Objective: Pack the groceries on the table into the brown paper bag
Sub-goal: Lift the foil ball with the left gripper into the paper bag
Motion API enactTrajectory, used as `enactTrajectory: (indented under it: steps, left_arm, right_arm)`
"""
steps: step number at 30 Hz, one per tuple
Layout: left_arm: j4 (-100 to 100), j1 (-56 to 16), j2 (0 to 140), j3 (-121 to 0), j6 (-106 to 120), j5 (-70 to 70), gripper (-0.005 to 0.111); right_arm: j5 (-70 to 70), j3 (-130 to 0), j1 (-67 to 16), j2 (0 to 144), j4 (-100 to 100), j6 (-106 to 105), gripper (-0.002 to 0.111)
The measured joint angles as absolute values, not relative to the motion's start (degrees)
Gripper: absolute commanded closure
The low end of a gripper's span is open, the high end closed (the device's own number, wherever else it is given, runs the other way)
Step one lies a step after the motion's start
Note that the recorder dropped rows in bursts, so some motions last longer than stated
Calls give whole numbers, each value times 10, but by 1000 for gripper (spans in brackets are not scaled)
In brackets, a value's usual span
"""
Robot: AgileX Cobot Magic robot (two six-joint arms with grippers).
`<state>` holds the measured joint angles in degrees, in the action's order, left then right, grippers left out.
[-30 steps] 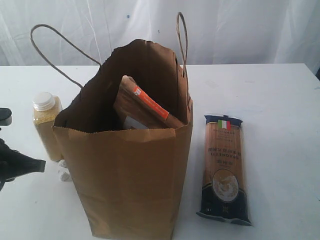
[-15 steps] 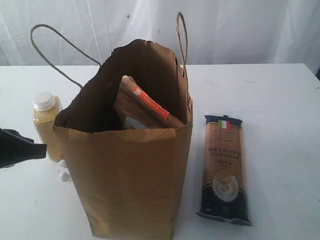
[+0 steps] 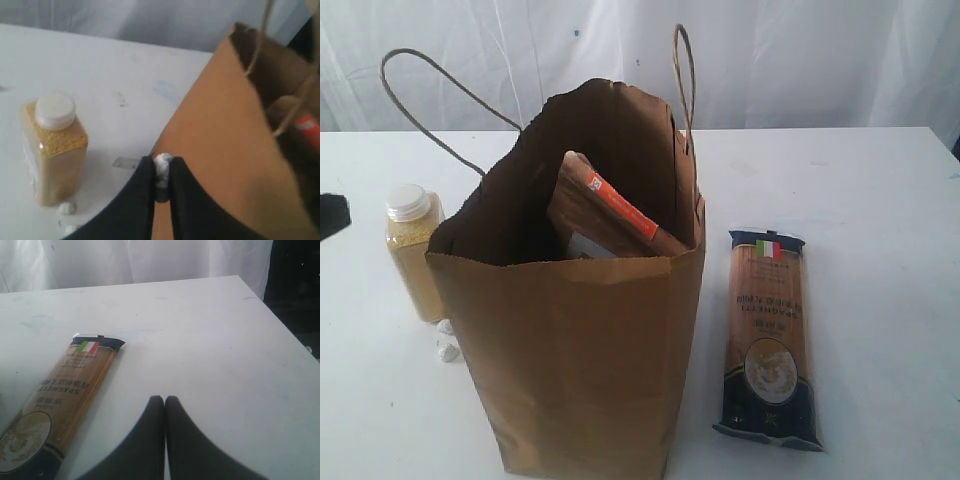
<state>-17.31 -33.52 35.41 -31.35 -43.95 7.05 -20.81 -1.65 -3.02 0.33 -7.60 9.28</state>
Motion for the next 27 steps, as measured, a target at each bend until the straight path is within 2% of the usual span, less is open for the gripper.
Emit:
enactTrajectory:
  steps: [10, 19, 27]
  left_arm:
    - [-157, -430, 318, -384, -440, 71, 107]
    - [-143, -500, 318, -391, -440, 67, 107]
    - [-137, -551, 388, -391, -440, 53, 107]
  right_arm:
    - [-208, -16, -30, 3, -76, 93, 108]
    - [-208, -16, -30, 3, -76, 99, 108]
    - [-208, -16, -30, 3, -76, 100, 108]
